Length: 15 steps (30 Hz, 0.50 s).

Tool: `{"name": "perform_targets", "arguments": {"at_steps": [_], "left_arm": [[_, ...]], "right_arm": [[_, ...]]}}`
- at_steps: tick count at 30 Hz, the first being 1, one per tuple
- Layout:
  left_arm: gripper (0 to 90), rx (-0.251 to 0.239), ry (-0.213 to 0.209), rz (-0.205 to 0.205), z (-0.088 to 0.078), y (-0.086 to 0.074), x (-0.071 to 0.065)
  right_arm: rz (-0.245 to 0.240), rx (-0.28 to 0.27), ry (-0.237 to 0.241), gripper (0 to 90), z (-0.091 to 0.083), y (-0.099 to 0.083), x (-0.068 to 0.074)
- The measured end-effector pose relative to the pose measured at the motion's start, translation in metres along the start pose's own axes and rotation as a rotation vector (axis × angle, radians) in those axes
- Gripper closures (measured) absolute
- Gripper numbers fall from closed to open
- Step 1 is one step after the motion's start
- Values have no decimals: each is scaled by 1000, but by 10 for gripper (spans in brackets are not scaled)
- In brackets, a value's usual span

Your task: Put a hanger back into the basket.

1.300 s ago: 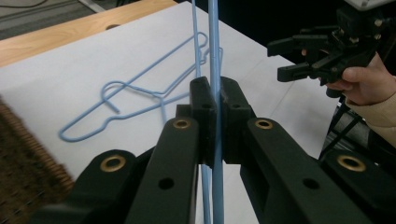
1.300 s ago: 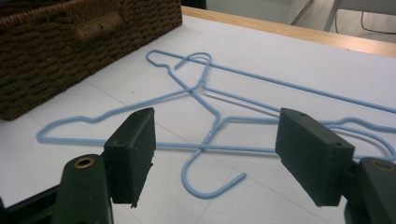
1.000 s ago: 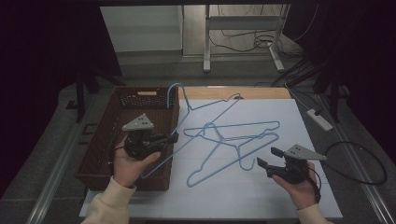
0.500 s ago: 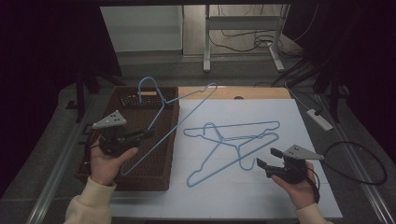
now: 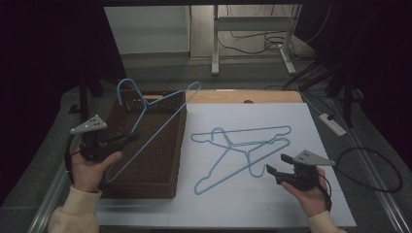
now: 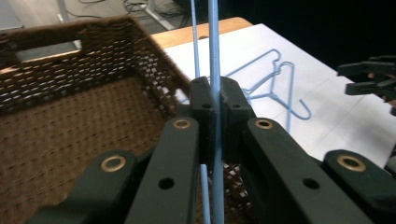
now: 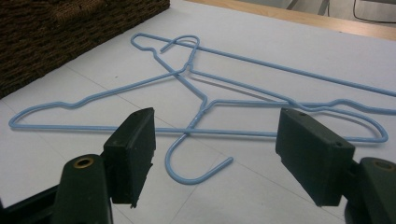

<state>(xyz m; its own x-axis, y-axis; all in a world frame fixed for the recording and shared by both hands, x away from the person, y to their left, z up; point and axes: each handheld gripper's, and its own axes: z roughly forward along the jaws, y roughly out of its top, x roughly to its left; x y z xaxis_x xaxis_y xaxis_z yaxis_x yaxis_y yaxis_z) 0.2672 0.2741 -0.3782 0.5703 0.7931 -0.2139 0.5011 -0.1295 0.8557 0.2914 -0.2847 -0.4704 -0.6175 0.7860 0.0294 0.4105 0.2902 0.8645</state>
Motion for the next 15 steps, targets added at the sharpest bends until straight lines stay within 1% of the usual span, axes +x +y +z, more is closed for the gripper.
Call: {"name": "perform_targets", "arguments": {"at_steps": [4, 10, 11, 12, 15], "left_arm": [[867, 7, 25, -10, -2, -5, 15], [867, 27, 47, -6, 1, -11, 31], [867, 27, 47, -6, 1, -11, 31], [867, 39, 52, -1, 3, -14, 35], [867, 61, 58, 14, 7, -17, 41]], "right_arm": [[-2, 2, -2, 292, 1, 0, 0], [-6, 8, -2, 292, 3, 0, 0], [-7, 8, -3, 292, 3, 0, 0], [-6, 9, -3, 292, 3, 0, 0], [-5, 10, -4, 292, 3, 0, 0]]}}
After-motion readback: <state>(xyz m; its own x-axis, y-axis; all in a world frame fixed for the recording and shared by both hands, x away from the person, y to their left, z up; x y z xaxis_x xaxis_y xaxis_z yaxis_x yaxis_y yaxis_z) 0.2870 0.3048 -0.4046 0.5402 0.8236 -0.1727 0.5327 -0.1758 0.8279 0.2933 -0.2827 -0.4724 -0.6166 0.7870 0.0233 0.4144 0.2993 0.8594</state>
